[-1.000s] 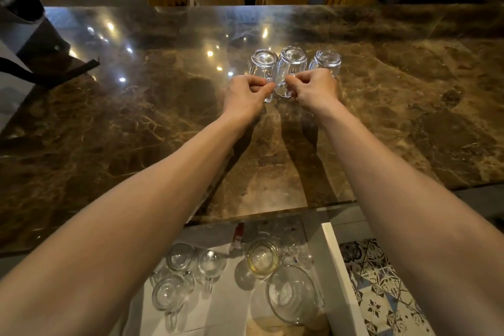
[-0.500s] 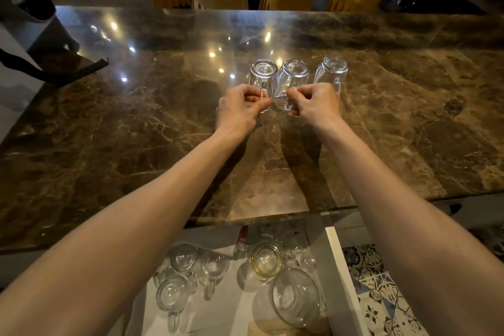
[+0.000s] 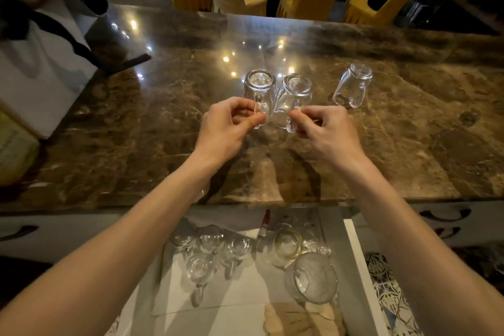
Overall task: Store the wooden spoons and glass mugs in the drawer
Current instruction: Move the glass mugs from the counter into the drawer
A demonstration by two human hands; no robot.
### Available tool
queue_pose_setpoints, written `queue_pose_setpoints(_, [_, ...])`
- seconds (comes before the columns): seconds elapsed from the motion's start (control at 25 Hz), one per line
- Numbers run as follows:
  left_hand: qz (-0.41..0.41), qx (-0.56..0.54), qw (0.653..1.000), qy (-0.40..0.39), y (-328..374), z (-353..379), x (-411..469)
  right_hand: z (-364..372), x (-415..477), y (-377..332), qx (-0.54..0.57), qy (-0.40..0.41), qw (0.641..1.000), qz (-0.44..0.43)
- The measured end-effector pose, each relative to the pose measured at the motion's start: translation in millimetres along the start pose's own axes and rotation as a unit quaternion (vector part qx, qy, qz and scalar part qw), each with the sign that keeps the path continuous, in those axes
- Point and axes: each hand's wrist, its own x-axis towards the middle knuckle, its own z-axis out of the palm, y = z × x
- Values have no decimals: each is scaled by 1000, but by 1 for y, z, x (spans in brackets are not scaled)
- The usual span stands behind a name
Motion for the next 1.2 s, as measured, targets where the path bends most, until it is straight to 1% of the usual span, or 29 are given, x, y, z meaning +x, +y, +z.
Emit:
queue_pose_setpoints(0.12, [21,22,1000,3,7,-29,-20,12,-18,-18,19,-9,1000,-15])
queue_pose_setpoints(0.2, [20,24,1000,4,12,-46,-35,18,-30,-27,24,-14,1000,-15])
queue_pose_setpoints(0.36, [17,36,999,-9,18,-77,-71,29,-61,-39,4,-23,999,-27])
queue_pose_setpoints(0.64, [-1,10,999,-48,4,-108,-136,49,-136,-44,1,-20,999,-25])
queue_pose_setpoints(0.8, [-25,13,997,-75,-15,-105,-169,59,-180,-34,0,-24,1000,15])
queue_pose_setpoints(0.96, [-44,30,990,-132,-39,-97,-195,75,-218,-17,-10,-23,997,71])
queue_pose_setpoints(1.2, [-116,33,972,-203,-73,-73,-217,94,-248,16,-37,-41,983,174])
